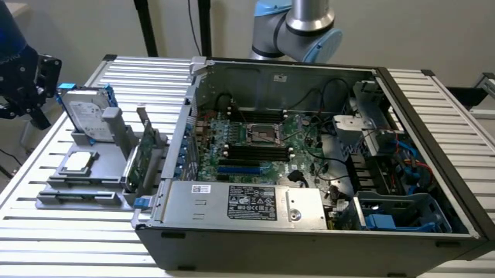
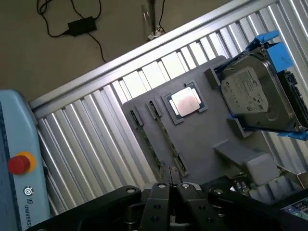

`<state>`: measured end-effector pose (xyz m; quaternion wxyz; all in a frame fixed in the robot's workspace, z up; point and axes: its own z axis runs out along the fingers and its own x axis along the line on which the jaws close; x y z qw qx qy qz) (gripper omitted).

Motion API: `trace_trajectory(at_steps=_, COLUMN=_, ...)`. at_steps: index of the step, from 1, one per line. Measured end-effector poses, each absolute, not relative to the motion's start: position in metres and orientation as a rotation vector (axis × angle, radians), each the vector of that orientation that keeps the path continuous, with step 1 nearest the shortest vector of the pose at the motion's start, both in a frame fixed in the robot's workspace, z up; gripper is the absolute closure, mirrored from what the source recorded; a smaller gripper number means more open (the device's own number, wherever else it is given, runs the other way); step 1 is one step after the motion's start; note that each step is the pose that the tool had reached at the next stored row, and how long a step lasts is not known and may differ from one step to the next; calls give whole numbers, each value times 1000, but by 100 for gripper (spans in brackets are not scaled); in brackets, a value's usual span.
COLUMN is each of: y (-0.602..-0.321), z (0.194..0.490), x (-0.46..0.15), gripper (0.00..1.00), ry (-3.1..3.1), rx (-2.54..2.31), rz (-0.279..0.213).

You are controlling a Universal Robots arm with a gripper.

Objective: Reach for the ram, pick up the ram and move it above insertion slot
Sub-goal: 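Pick up the ram and move it above insertion slot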

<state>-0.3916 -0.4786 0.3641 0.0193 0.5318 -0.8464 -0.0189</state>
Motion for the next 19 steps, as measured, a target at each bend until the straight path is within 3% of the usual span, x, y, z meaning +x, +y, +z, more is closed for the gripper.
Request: trace_trajectory(at_steps=19, y=-479, z=360, x=-392, gripper=89, ry=-2316, rx=2092, rz=-25)
